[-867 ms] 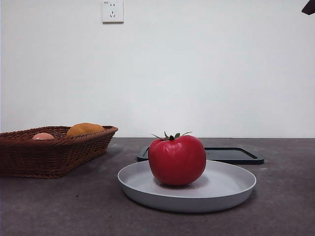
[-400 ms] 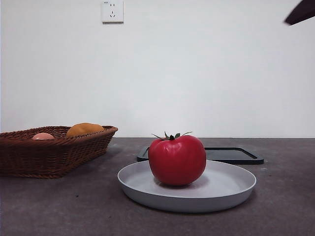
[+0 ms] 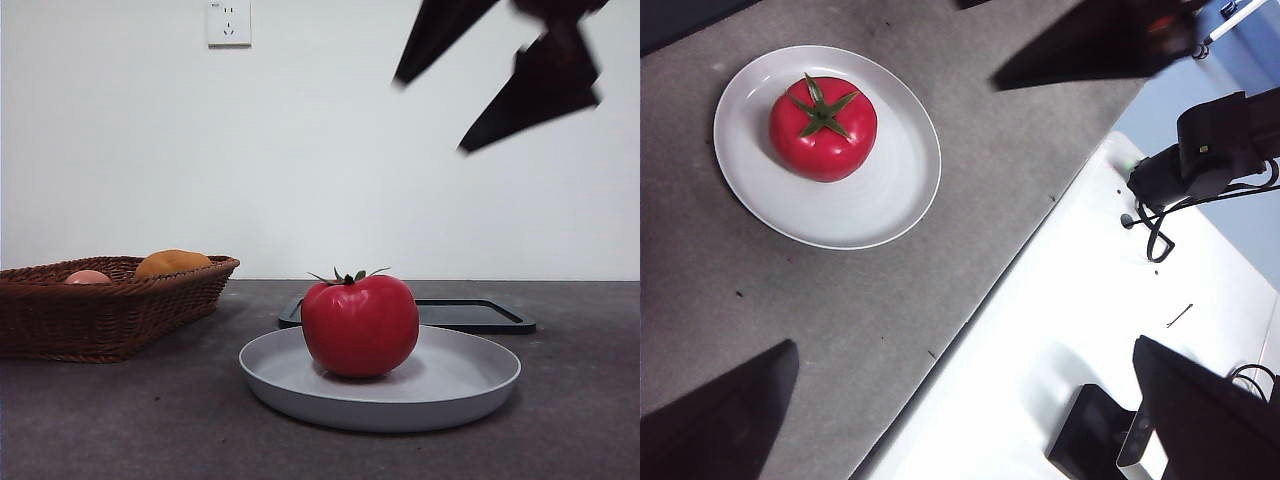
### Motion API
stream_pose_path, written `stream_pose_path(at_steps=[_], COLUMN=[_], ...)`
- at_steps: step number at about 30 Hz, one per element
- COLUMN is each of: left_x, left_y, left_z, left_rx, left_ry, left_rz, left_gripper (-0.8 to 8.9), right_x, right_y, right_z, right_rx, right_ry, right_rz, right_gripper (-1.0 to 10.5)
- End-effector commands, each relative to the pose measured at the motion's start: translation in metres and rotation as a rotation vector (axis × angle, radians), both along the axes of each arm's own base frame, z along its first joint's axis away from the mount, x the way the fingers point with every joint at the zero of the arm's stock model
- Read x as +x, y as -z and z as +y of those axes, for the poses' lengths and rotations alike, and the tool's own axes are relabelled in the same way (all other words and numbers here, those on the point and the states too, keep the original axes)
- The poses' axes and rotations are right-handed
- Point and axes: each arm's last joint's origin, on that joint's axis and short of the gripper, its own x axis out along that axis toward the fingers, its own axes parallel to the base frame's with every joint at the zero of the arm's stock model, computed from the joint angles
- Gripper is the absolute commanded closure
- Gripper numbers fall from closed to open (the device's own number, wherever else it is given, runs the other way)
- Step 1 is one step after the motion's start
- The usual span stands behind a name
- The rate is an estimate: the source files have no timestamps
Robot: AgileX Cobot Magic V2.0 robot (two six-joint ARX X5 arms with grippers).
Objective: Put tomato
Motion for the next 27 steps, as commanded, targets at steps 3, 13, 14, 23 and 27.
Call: stream_pose_path(at_steps=[3,13,14,23,27], left_x=[0.0,0.0,0.0,0.0,0.0], left_y=[-0.006,-0.006,-0.006,-0.006,-0.006], left_z=[-0.001,-0.001,-0.001,-0.001,-0.001], left_rx=[-0.014,-0.014,-0.014,-0.014,-0.014], left_ry=[0.018,0.018,0.018,0.018,0.018], left_rz=[-0.027,-0.027,-0.027,-0.026,-0.026], left_gripper=[2.24,2.23,2.24,2.24,2.24], right_x=[0.02,0.038,0.039,0.045,0.048], right_y=[0.017,0.052,0.055,0.073,0.081], right_z=[0.023,0.058,0.06,0.073,0.076], right_rx=[-0.044,-0.122,-0.14,-0.2,-0.215], right_ry=[0.001,-0.009,-0.002,0.013,0.01], right_rz=[-0.008,-0.043,-0.055,-0.078,-0.064], right_gripper=[5.0,4.5,4.5,4.5,4.1])
